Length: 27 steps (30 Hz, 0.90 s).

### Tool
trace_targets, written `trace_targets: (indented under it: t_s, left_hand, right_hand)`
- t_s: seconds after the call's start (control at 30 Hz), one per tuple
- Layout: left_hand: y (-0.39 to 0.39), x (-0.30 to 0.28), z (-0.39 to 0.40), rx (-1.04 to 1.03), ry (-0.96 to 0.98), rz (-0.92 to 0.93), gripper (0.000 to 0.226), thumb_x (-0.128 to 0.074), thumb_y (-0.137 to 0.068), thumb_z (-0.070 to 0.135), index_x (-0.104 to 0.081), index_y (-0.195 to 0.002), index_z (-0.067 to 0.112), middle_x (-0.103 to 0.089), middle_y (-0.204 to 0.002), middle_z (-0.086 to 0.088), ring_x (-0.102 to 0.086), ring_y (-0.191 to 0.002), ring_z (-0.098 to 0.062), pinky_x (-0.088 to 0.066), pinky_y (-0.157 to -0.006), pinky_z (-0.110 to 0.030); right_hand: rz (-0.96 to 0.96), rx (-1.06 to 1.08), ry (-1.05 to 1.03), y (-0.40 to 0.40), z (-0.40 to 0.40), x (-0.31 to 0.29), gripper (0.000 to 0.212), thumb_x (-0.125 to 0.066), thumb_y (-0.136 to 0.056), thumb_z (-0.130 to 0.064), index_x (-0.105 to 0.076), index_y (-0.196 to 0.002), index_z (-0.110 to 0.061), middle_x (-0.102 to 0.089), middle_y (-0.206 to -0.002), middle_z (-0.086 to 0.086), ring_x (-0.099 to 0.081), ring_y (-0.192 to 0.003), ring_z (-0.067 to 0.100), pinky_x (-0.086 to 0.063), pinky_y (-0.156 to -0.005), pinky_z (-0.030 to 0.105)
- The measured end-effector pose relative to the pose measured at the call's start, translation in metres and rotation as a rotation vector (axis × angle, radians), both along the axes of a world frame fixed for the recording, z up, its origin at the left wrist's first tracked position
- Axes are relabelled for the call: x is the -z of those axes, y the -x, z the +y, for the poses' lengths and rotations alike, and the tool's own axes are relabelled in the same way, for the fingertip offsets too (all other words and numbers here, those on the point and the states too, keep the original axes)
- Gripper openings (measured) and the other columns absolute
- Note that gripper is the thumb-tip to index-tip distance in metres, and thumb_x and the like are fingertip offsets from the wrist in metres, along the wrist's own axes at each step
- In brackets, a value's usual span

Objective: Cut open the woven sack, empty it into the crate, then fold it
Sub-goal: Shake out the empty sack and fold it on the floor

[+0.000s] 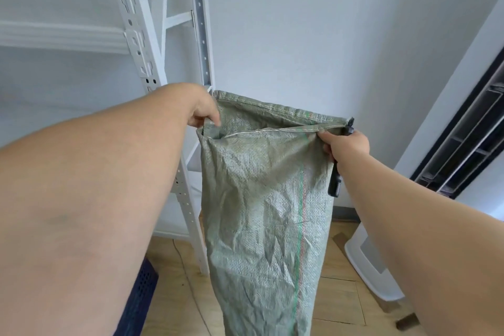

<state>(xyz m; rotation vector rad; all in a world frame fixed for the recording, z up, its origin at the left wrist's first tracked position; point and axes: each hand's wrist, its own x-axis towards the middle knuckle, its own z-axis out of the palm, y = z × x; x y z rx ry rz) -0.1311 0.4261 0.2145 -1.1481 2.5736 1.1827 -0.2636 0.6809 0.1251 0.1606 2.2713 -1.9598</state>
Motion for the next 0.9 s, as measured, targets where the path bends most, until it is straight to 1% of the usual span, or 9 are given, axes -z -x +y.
trace_targets:
  t_s: [0.1,0.17,0.27,0.37,0.43,0.57,0.63,0.7,0.9]
  left_hand:
    - [-0.007,-0.004,-0.012,-0.087,0.401,-0.002,0.026,-0.063,-0.082,0.003,-0.064,-0.108,0.001,-0.054,-0.077,-0.009,-0.051,-0.059,-0.023,-0.045,-0.057,-0.033]
    - [-0.013,-0.01,-0.017,-0.16,0.502,0.02,0.003,-0.057,-0.087,0.006,-0.058,-0.087,0.004,-0.045,-0.067,-0.007,-0.047,-0.037,-0.02,-0.037,-0.046,-0.031]
    - [-0.011,-0.013,-0.015,-0.382,0.095,0.16,0.008,-0.047,-0.098,0.006,-0.054,-0.095,0.004,-0.052,-0.058,-0.017,-0.044,-0.016,-0.014,-0.044,-0.035,-0.029]
    - [-0.008,-0.018,-0.004,-0.31,-0.278,0.319,0.026,-0.039,-0.1,-0.003,-0.056,-0.121,-0.001,-0.067,-0.1,-0.017,-0.071,-0.072,-0.014,-0.057,-0.057,-0.023]
    - [-0.006,-0.018,-0.003,-0.255,-0.329,0.393,0.028,-0.046,-0.097,-0.005,-0.068,-0.112,0.004,-0.071,-0.096,-0.004,-0.065,-0.104,-0.02,-0.055,-0.081,-0.027]
    - [0.005,-0.015,-0.001,-0.405,-0.172,0.588,0.028,-0.061,-0.089,-0.004,-0.061,-0.113,0.009,-0.065,-0.112,-0.008,-0.066,-0.089,-0.025,-0.061,-0.068,-0.032]
    - [0.012,-0.008,0.001,-0.378,-0.028,0.684,0.03,-0.058,-0.089,-0.004,-0.067,-0.11,0.015,-0.064,-0.112,-0.001,-0.062,-0.098,-0.022,-0.057,-0.08,-0.031]
    - [0.013,0.001,0.005,-0.381,0.032,0.686,0.037,-0.054,-0.088,-0.002,-0.071,-0.109,0.023,-0.066,-0.114,-0.001,-0.062,-0.106,-0.022,-0.051,-0.091,-0.027]
    - [0.013,0.001,0.011,-0.272,0.291,0.542,0.042,-0.046,-0.089,-0.005,-0.072,-0.111,0.019,-0.065,-0.118,-0.002,-0.058,-0.114,-0.025,-0.043,-0.089,-0.024]
  right_hand:
    - [0.022,0.065,-0.006,0.004,0.004,-0.003,0.022,-0.082,-0.074,-0.024,-0.061,-0.075,-0.019,-0.064,-0.059,0.002,-0.06,-0.054,0.017,-0.054,-0.068,0.034]
    - [0.028,0.116,0.01,0.009,0.009,-0.009,0.022,-0.082,-0.073,-0.022,-0.067,-0.088,-0.017,-0.065,-0.061,0.002,-0.063,-0.06,0.019,-0.055,-0.072,0.035]
    - [0.057,0.173,0.007,0.014,0.012,-0.018,0.029,-0.075,-0.076,-0.014,-0.063,-0.102,-0.016,-0.069,-0.074,0.004,-0.068,-0.075,0.022,-0.058,-0.08,0.037]
    - [0.043,0.207,0.057,0.016,0.01,-0.022,0.029,-0.063,-0.081,-0.001,-0.059,-0.104,-0.018,-0.067,-0.076,0.002,-0.067,-0.07,0.02,-0.057,-0.072,0.035]
    - [0.017,0.226,0.087,0.018,0.012,-0.025,0.029,-0.058,-0.082,0.003,-0.056,-0.101,-0.018,-0.065,-0.073,0.003,-0.064,-0.062,0.017,-0.053,-0.065,0.032]
    - [0.096,0.301,0.005,0.025,0.018,-0.028,0.038,-0.055,-0.083,0.001,-0.06,-0.115,-0.018,-0.067,-0.096,0.002,-0.067,-0.089,0.024,-0.056,-0.085,0.039]
    - [0.143,0.319,-0.019,0.024,0.019,-0.031,0.029,-0.052,-0.085,-0.001,-0.059,-0.106,-0.02,-0.065,-0.096,-0.001,-0.064,-0.09,0.022,-0.054,-0.086,0.036]
    - [0.127,0.283,-0.05,0.026,0.022,-0.03,0.026,-0.051,-0.084,0.0,-0.058,-0.099,-0.02,-0.066,-0.094,0.003,-0.066,-0.092,0.026,-0.055,-0.087,0.037]
    - [0.174,0.355,-0.113,0.034,0.032,-0.027,0.031,-0.052,-0.087,0.0,-0.057,-0.115,-0.014,-0.056,-0.095,0.0,-0.059,-0.096,0.022,-0.051,-0.09,0.035]
